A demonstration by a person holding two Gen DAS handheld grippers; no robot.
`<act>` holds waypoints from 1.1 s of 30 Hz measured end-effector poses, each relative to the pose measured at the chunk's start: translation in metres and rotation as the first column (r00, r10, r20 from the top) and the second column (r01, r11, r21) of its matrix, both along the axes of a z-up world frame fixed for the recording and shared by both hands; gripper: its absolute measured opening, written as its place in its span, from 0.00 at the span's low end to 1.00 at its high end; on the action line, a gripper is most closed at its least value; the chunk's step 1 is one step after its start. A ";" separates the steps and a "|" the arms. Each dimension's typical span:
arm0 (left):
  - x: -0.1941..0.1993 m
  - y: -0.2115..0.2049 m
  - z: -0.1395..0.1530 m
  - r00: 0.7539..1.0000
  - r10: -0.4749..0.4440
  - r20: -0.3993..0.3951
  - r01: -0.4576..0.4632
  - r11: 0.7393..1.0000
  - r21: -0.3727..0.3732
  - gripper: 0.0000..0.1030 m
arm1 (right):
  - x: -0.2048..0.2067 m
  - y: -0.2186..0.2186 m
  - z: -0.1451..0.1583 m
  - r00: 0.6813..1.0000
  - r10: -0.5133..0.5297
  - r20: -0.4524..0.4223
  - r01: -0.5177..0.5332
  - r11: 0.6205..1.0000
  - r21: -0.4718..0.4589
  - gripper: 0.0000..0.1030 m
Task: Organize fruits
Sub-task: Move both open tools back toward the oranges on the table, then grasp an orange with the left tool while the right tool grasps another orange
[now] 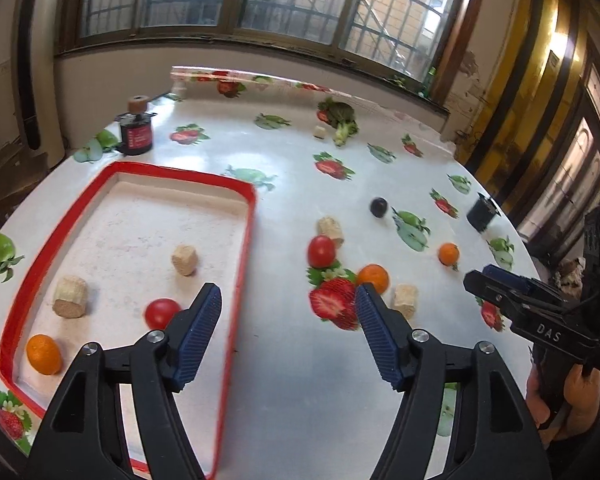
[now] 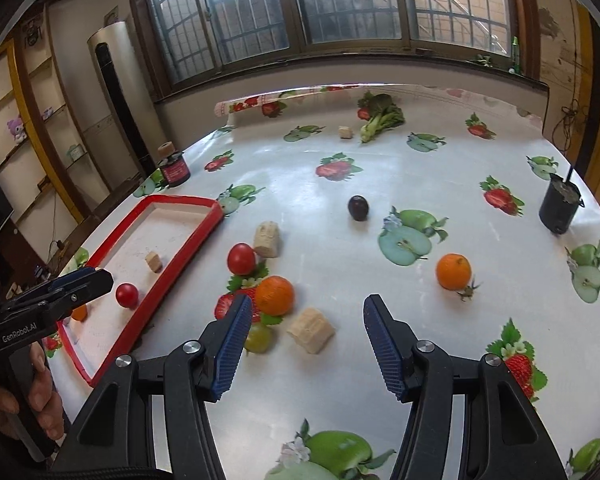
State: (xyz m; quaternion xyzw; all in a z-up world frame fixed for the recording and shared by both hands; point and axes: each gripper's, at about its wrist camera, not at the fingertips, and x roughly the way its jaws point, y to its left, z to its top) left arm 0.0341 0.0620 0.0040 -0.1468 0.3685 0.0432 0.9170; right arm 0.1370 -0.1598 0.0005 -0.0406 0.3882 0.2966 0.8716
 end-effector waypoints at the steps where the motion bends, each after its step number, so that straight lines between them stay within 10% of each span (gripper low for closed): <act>1: 0.005 -0.008 0.000 0.999 -0.045 -0.010 0.045 0.999 0.007 0.67 | 0.001 -0.007 -0.001 1.000 -0.014 0.000 0.014 1.000 -0.001 0.58; 33: 0.105 -0.075 -0.049 0.964 -0.171 -0.205 0.197 0.974 0.113 0.70 | 0.104 -0.049 -0.054 0.990 -0.140 -0.032 0.134 0.982 -0.136 0.53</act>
